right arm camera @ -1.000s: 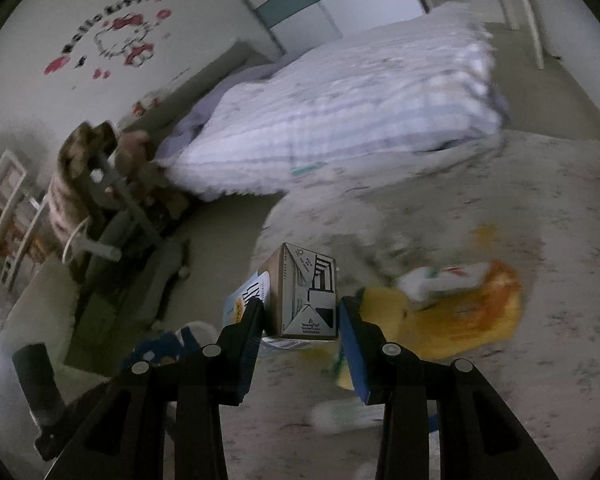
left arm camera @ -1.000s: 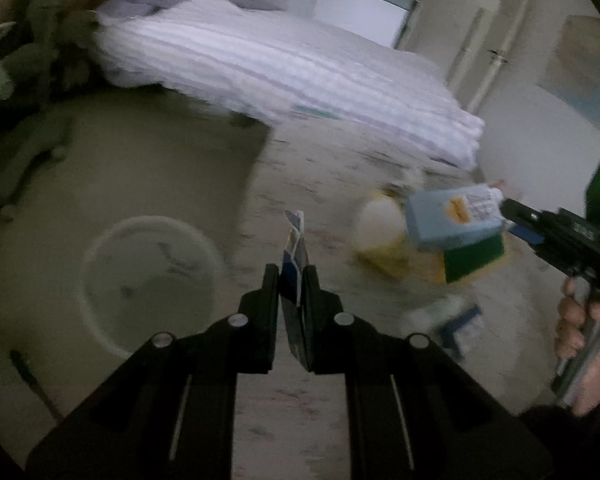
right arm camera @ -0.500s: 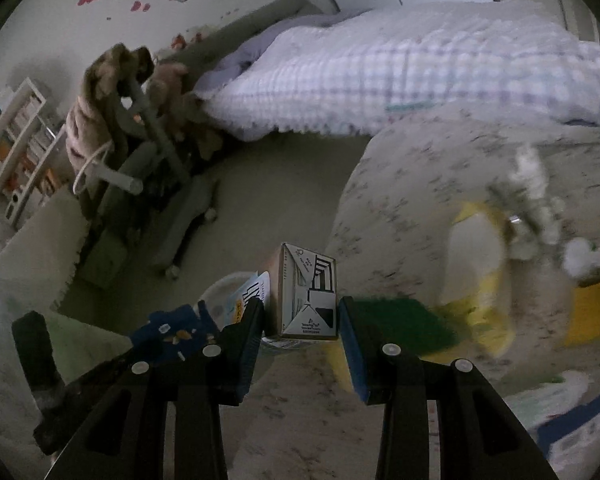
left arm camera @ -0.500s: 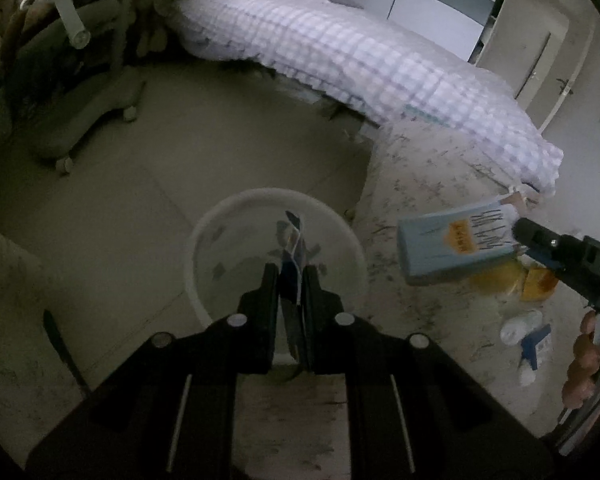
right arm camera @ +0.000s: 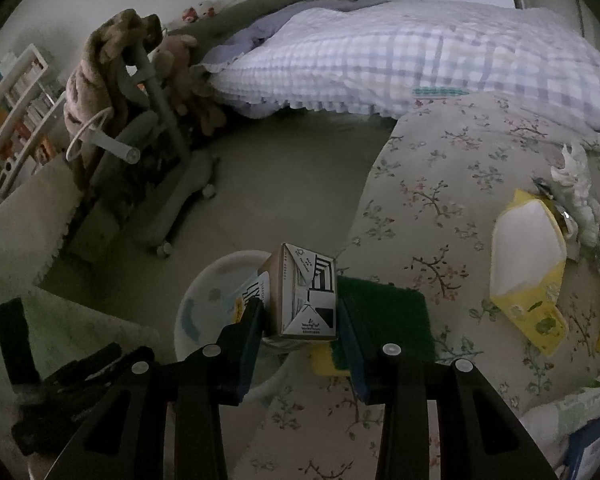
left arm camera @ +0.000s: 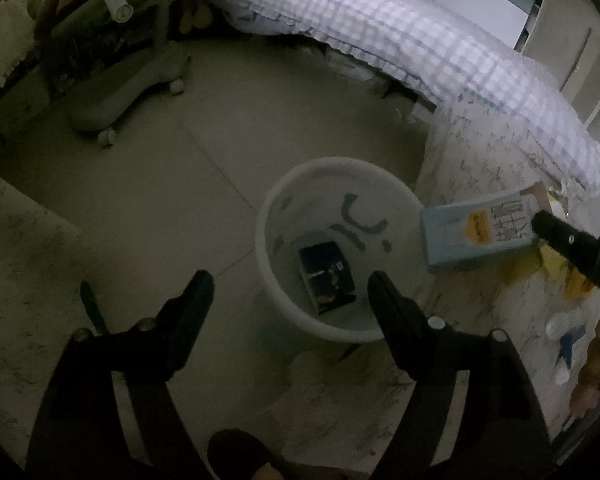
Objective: Collect trash
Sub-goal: 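Lower the small white box into the wastebasket and open the right tool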
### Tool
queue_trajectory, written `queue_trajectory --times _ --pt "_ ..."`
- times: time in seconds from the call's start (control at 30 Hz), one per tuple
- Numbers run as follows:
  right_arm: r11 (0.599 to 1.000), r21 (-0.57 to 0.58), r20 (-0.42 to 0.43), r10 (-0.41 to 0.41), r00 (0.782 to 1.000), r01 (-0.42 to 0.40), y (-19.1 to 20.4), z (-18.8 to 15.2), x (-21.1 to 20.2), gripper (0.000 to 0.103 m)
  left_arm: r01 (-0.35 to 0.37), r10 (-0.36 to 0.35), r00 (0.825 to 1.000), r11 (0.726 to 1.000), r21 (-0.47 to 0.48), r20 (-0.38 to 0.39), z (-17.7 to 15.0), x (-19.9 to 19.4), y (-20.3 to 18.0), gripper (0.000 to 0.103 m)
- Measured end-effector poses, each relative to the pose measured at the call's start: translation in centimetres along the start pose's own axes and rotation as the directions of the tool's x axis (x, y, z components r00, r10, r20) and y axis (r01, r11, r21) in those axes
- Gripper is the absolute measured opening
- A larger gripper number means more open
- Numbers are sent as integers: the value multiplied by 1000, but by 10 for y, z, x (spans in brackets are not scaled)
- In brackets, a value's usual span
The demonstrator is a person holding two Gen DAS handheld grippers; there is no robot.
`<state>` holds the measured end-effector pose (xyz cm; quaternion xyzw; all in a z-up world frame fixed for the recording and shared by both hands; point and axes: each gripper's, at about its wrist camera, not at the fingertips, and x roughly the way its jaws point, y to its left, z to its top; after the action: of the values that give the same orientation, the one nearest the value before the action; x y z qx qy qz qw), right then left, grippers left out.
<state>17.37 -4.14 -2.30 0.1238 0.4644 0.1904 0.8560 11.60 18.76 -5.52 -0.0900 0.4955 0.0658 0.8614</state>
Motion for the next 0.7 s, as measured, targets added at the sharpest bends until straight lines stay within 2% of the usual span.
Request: queue_trajectory --times 0.07,0.1,0.13,0.23,0.37,0.57,0.7 --pt "1000 12 -33 4 999 -4 -4 0 9 49 0 0 1000 1000 0 -5 -1 0 4 80" --pt "999 33 -53 8 999 -6 -9 -2 15 64 -1 1 1000 1000 -3 -7 -2 -1 6 80" --pt "998 56 -59 18 998 -15 -14 -3 18 73 -2 2 1000 1000 -5 -9 -2 -1 7 80" --pt "989 132 -74 75 994 -65 -28 -4 23 76 -3 3 1000 1000 -13 -11 -2 -1 9 80" --pt "995 95 -80 51 995 -43 -25 -4 22 82 3 -3 1000 1000 -16 -13 -3 -2 9 80" --pt "989 127 -93 86 992 -74 -29 -5 23 83 9 -9 1000 1000 -4 -21 -2 -2 5 80" --pt "976 180 -114 145 983 -123 -34 -5 27 84 11 -11 1000 1000 0 -18 -3 -4 5 80"
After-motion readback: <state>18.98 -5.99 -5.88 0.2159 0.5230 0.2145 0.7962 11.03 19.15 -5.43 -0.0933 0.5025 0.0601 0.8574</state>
